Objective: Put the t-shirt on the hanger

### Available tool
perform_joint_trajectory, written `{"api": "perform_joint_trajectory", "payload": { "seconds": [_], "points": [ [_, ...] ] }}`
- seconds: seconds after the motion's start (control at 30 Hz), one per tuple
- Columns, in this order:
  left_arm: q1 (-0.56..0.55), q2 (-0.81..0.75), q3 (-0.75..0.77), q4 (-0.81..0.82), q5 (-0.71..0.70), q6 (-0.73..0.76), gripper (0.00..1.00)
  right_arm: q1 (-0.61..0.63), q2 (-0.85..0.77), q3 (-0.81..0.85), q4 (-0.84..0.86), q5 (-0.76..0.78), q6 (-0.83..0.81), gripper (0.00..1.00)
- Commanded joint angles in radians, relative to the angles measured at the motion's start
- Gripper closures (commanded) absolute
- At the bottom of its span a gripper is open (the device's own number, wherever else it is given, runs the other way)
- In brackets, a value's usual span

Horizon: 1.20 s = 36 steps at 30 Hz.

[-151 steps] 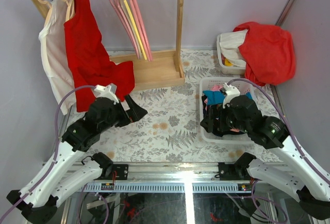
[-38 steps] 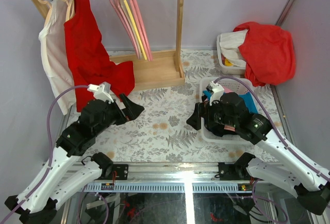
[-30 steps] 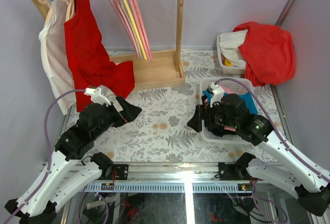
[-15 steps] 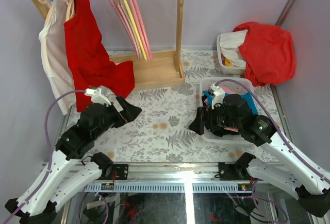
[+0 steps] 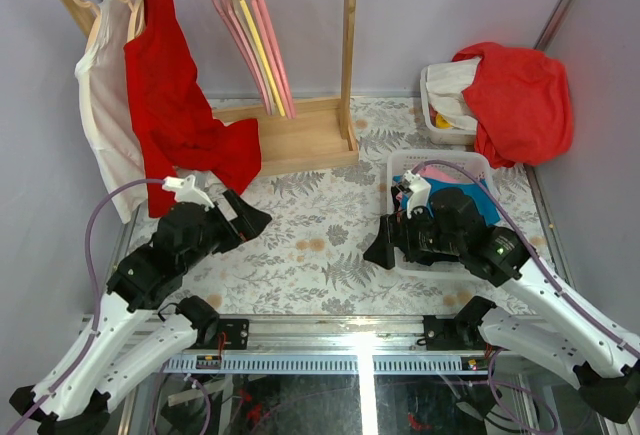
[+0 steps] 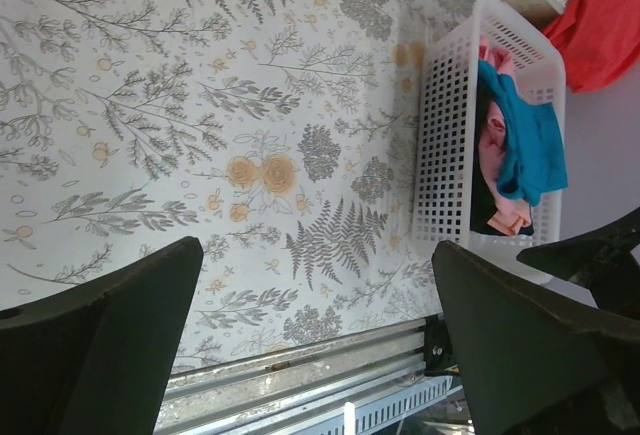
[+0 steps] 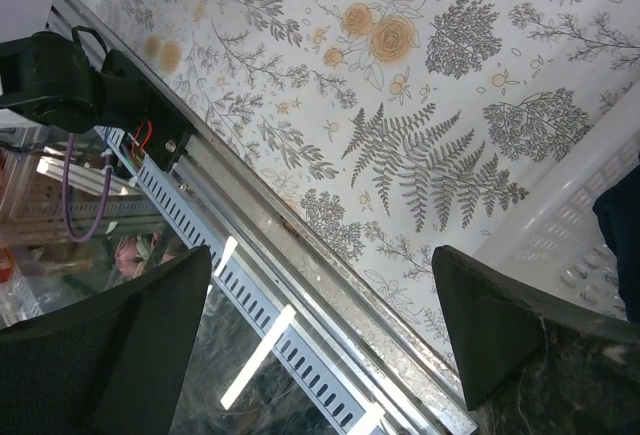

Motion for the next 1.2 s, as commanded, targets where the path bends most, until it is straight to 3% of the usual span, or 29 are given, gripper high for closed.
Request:
{"api": "perform_joint_trajectory", "payload": {
  "seconds": [0.0,0.67,0.97,1.07,1.17],
  "points": [
    [-0.004,-0.014,0.053,-0.028,-0.058,0.000,0.00,-0.005,0.001,0.008,0.051,-0.069,0.015,0.01],
    [-0.003,-0.026,0.099,-0.008,-0.051,-0.021,0.00,-0.005,-0.124,-0.002,0.006,-0.055,0.041,0.01],
    [-0.003,-0.137,0.059,0.005,-0.063,-0.038,0.00,-0.005,-0.124,0.016,0.018,-0.030,0.019,0.01],
    [-0.003,-0.122,0.088,-0.032,-0.065,-0.012,0.00,-0.006,-0.140,0.028,0.039,0.041,0.010,0.04],
    [-0.004,-0.125,0.098,-0.036,-0.055,0.008,0.00,-0.006,-0.131,0.050,0.033,0.112,0.000,0.01]
  ]
}}
